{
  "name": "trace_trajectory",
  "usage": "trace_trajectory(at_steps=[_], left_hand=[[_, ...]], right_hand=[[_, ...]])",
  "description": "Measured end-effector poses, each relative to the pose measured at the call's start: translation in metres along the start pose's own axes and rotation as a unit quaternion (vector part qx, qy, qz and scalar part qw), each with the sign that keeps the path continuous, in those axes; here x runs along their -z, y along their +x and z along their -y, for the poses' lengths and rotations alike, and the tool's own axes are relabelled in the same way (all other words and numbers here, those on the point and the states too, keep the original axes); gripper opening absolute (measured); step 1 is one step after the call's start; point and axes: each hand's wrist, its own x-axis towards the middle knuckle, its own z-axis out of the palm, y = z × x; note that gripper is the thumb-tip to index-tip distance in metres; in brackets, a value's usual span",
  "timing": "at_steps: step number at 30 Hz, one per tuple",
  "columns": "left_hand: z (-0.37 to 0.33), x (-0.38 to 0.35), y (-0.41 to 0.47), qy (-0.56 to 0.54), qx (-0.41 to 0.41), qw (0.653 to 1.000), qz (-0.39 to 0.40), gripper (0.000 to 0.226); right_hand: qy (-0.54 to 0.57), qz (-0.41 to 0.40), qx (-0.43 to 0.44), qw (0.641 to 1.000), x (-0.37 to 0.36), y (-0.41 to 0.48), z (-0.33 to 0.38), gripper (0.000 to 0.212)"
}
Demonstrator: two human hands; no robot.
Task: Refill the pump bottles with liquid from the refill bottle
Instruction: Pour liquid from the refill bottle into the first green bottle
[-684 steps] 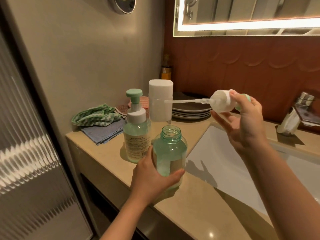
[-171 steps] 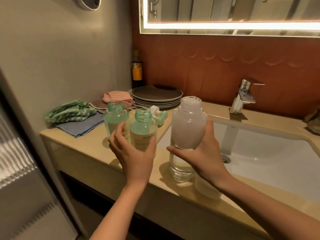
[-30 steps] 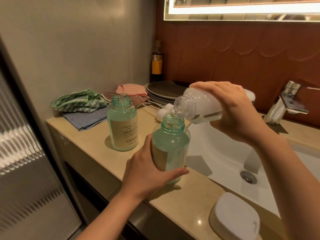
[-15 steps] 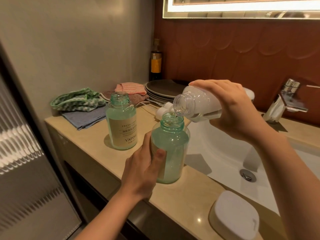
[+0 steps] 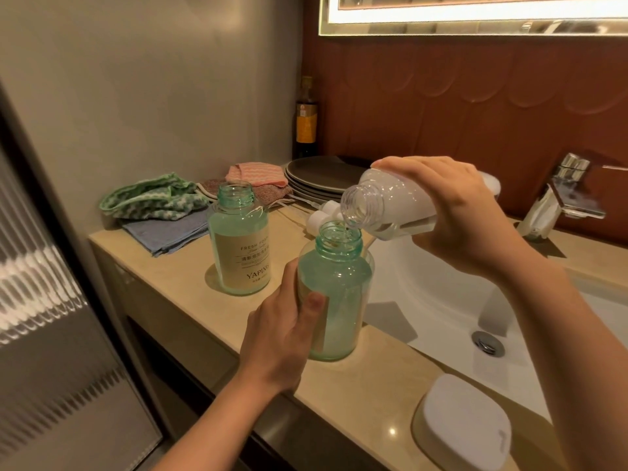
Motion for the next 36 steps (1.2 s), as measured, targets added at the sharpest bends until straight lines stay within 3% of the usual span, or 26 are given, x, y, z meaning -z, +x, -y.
trace_trajectory(at_steps=[36], left_hand=[[0.0019,-0.0014,0.0003,-0.006,-0.002,1.0,-0.01,0.065]], right_hand=[[-0.008,0.005,0.0,1.0,0.002,0.0005,-0.0001,0.084]])
